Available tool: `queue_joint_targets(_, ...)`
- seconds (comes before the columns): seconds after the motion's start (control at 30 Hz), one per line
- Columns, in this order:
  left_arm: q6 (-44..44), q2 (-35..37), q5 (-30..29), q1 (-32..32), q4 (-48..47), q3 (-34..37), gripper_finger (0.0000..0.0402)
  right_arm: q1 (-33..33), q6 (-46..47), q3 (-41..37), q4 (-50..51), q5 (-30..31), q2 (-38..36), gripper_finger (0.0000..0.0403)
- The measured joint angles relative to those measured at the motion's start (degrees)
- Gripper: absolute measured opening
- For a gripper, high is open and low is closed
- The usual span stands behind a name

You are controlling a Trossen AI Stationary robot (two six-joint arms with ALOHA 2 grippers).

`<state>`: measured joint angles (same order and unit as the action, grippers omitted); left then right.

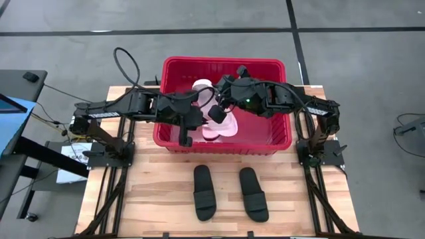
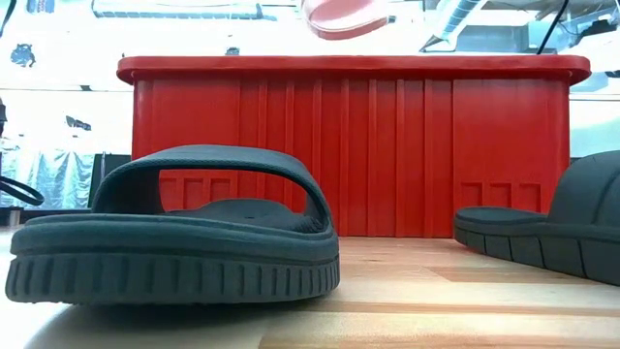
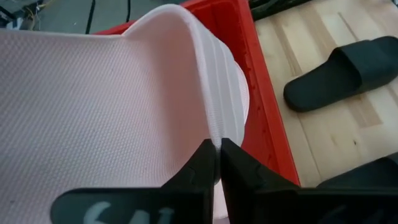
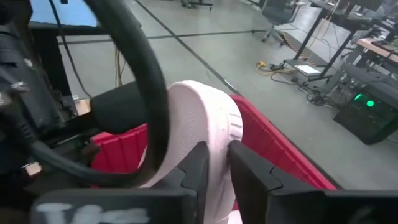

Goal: Pick and place slides into bin
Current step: Put the pink slide into the red container

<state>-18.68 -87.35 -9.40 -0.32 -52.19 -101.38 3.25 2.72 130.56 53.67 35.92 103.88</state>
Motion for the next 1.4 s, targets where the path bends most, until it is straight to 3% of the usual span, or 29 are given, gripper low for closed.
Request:
queue_joint_targets(0.3,0.5,0.1,-0.2,0.0,-3.7,0.1,0.0001,0.1,0.6,0.1,5.9,-4.7,-0.2,0.0109)
queue_joint_targets(0.7,-0.3,3.8,-1.4,0.5,-6.3,0.1,0.0,0.1,5.4,0.1,20.1,-3.6,-1.0,0.0222)
queue_joint_targets(0.93,-3.6,7.9,-1.2,4.1,-10.3,0.1,0.0,0.1,5.4,0.0,30.2,-2.8,-2.1,0.0228)
queue_joint_targets(1.07,-6.2,9.6,2.9,8.0,-12.0,0.0,0.0,0.0,9.2,0.0,36.4,-2.8,-3.6,0.0224)
queue_joint_targets(1.4,-17.4,9.4,13.8,20.6,-16.8,0.0,0.0,1.3,13.0,0.0,35.4,-0.7,-11.8,0.0224)
